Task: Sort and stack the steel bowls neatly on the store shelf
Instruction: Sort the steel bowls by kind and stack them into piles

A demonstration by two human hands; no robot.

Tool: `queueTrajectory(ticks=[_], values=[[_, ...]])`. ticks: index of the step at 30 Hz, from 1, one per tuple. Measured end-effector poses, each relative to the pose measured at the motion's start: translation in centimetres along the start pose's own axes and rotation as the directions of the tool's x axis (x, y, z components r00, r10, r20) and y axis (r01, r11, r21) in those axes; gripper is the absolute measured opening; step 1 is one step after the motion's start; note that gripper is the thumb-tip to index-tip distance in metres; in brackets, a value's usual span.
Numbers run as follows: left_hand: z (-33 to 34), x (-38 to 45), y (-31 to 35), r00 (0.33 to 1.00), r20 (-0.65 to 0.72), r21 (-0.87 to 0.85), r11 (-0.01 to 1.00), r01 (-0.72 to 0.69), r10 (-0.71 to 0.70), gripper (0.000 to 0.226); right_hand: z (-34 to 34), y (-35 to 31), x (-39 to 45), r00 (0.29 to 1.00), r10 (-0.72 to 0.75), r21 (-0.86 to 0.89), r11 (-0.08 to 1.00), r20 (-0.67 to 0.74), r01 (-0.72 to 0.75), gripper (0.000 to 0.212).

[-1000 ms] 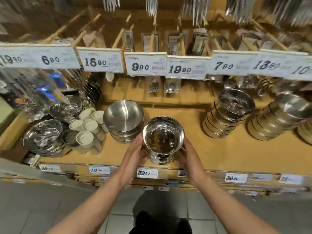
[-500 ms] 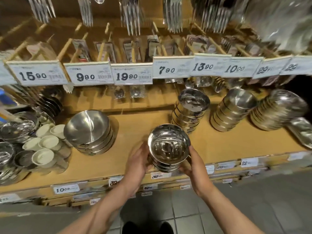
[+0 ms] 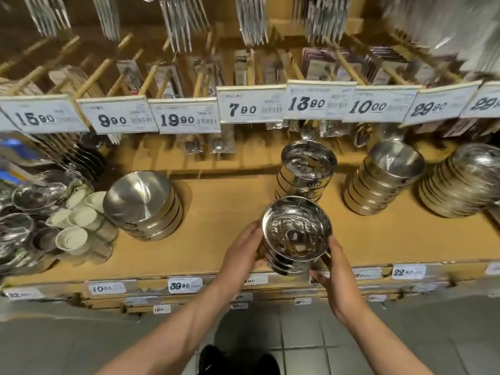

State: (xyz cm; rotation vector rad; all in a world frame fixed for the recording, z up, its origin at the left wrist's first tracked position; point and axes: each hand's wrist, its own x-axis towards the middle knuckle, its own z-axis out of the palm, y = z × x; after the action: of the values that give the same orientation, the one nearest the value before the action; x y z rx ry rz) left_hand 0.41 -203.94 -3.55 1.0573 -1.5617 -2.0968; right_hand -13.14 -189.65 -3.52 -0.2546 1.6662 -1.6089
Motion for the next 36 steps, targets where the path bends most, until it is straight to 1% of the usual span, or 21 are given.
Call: queueTrajectory(ticks=[2,4,5,6,8,10,13,16,18,21,23,25,28,32,34,35,36], values=[[-0.8,-0.1,-0.3,0.999,-0.038,-0.05,0.999,0.012,-0.014,0.037,-0.3,0.6,-0.1,0.998,0.005,0.047,0.999,-0.067,-0.002,0.037],[-2.1,-0.8,-0.6,0.997,-0.073,-0.071,0.997,0.017,-0.023,0.047,-0.7,2.0,-0.7,0.986,0.03,0.097,0.995,-0.166,-0.014,0.036],[-2.9,-1.2,-0.8,0.995,-0.096,-0.073,0.997,0.012,-0.019,0.049,-0.7,2.8,-1.3,0.98,0.037,0.093,0.995,-0.198,-0.019,0.038],[-3.9,-1.7,-1.0,0.992,-0.128,-0.07,0.998,0.001,-0.01,0.046,-0.6,3.6,-2.0,0.976,0.045,0.076,0.997,-0.214,-0.029,0.04],[-6.2,-2.4,-1.4,0.978,-0.206,-0.05,0.999,-0.02,0.009,0.031,0.3,5.1,-3.3,0.973,0.076,0.03,0.997,-0.22,-0.071,0.033],[-8.6,-3.0,-1.8,0.963,-0.27,-0.039,0.999,-0.016,0.005,0.025,1.8,6.1,-4.1,0.975,0.095,-0.02,0.995,-0.201,-0.101,0.03],[-12.1,-3.9,-1.7,0.957,-0.291,-0.019,1.0,-0.012,0.006,0.024,5.9,6.1,-4.7,0.986,0.09,-0.073,0.992,-0.141,-0.101,0.035],[-16.0,-5.4,-1.5,0.943,-0.331,0.0,0.999,-0.042,0.039,0.02,11.1,5.3,-5.2,0.993,0.063,-0.102,0.992,-0.098,-0.073,0.03],[-18.6,-6.4,-1.2,0.93,-0.357,0.068,0.995,-0.066,0.086,0.017,14.1,4.8,-5.3,0.997,0.027,-0.139,0.99,-0.069,-0.036,0.025],[-22.2,-7.3,-0.8,0.913,-0.375,0.209,0.974,-0.087,0.162,0.018,18.0,4.2,-5.5,0.996,-0.095,-0.273,0.958,-0.002,0.091,0.018],[-23.8,-7.3,-0.3,0.91,-0.384,0.225,0.972,-0.071,0.155,0.023,20.3,3.9,-5.5,0.992,-0.121,-0.296,0.946,0.048,0.129,0.019],[-24.9,-7.1,0.0,0.904,-0.399,0.219,0.973,-0.071,0.156,0.029,22.1,3.7,-5.1,0.988,-0.122,-0.301,0.943,0.094,0.145,0.026],[-25.9,-6.8,-0.2,0.885,-0.442,0.217,0.975,-0.051,0.145,0.034,24.2,4.1,-3.8,0.988,-0.107,-0.321,0.937,0.114,0.139,0.032],[-26.4,-5.4,-1.8,0.895,-0.434,0.211,0.977,-0.008,0.102,0.064,27.1,5.8,-0.6,0.988,-0.046,-0.342,0.935,0.146,0.094,0.031],[-26.5,-4.2,-2.2,0.889,-0.432,0.245,0.968,-0.049,0.154,0.072,28.7,6.5,1.0,0.983,-0.017,-0.322,0.944,0.184,0.077,0.046],[-26.5,-3.6,-2.4,0.879,-0.434,0.271,0.959,-0.078,0.195,0.074,29.4,6.8,1.8,0.98,-0.023,-0.284,0.955,0.196,0.08,0.051],[-26.6,-3.2,-2.3,0.865,-0.445,0.301,0.949,-0.098,0.231,0.076,29.9,6.9,2.4,0.976,-0.05,-0.238,0.966,0.211,0.101,0.049]])
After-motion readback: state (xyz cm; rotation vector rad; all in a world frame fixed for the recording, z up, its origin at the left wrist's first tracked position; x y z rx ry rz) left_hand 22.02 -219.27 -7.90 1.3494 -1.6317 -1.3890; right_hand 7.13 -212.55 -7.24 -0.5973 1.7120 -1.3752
